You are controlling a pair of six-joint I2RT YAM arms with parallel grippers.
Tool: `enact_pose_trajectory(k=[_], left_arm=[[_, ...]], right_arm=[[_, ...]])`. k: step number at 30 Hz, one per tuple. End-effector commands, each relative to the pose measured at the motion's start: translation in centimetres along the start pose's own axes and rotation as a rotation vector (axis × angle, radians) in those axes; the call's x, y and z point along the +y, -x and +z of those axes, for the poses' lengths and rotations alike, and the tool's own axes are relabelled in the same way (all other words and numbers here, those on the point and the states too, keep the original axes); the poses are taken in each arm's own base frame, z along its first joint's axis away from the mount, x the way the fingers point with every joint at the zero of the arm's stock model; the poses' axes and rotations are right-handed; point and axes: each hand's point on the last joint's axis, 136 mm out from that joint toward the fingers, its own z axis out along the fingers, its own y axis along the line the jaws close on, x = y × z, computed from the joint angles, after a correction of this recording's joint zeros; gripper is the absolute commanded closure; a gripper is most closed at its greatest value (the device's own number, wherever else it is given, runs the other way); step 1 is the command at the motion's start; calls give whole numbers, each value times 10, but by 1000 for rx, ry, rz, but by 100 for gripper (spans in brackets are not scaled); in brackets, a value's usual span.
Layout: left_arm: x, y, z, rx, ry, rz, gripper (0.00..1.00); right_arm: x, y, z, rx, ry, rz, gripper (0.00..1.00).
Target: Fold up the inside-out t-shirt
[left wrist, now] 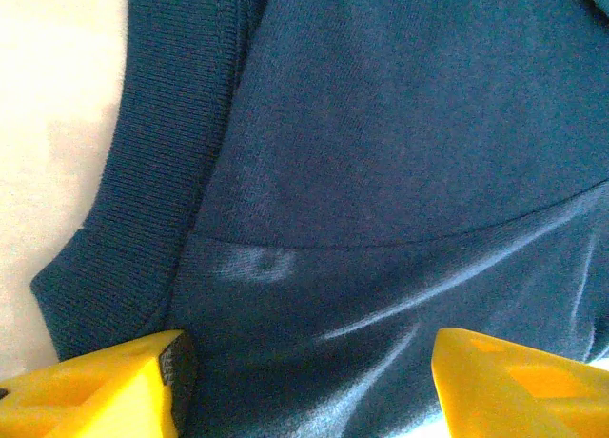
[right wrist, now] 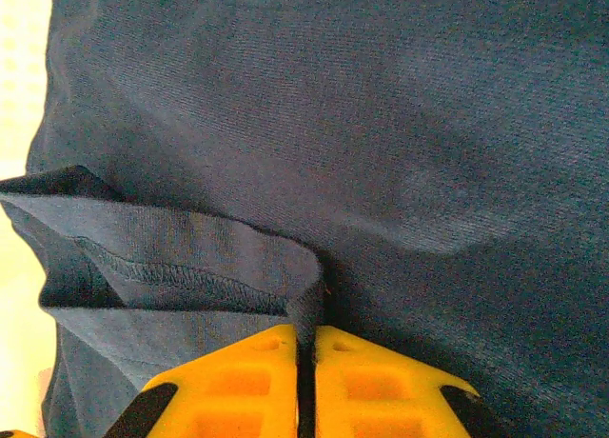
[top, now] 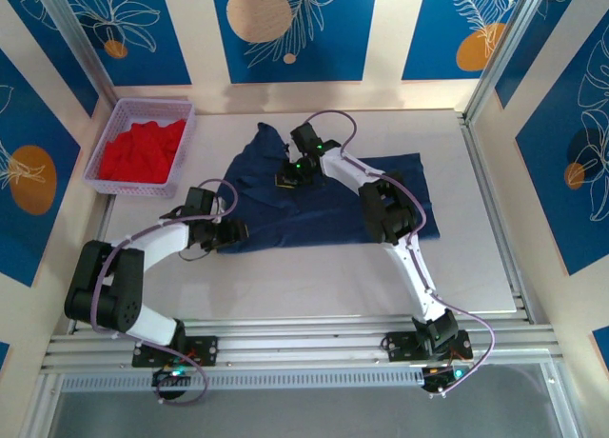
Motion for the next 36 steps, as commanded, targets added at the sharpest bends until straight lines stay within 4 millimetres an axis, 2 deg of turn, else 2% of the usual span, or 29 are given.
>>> enact_pose_trajectory(k=[1, 11, 22, 25, 30, 34, 36], left_arm=[[17, -14, 6, 50, 61, -6, 32], [22, -21, 11, 66, 66, -10, 32], [24, -25, 14, 81, 70, -14, 32], [24, -25, 14, 82, 70, -14, 32], [21, -21, 12, 72, 66, -9, 32], [16, -12, 5, 48, 64, -2, 32], [14, -4, -2, 18, 74, 6, 32]], right_arm=[[4, 7, -12, -15, 3, -13, 89], [0, 22, -44, -79, 9, 0, 93], [-21, 22, -53, -93, -5, 32, 93], [-28, 24, -52, -89, -9, 45, 87], [-34, 25, -55, -64, -11, 51, 65], [-35, 25, -80, -77, -18, 38, 60], [-35, 22, -100, -96, -22, 25, 60]])
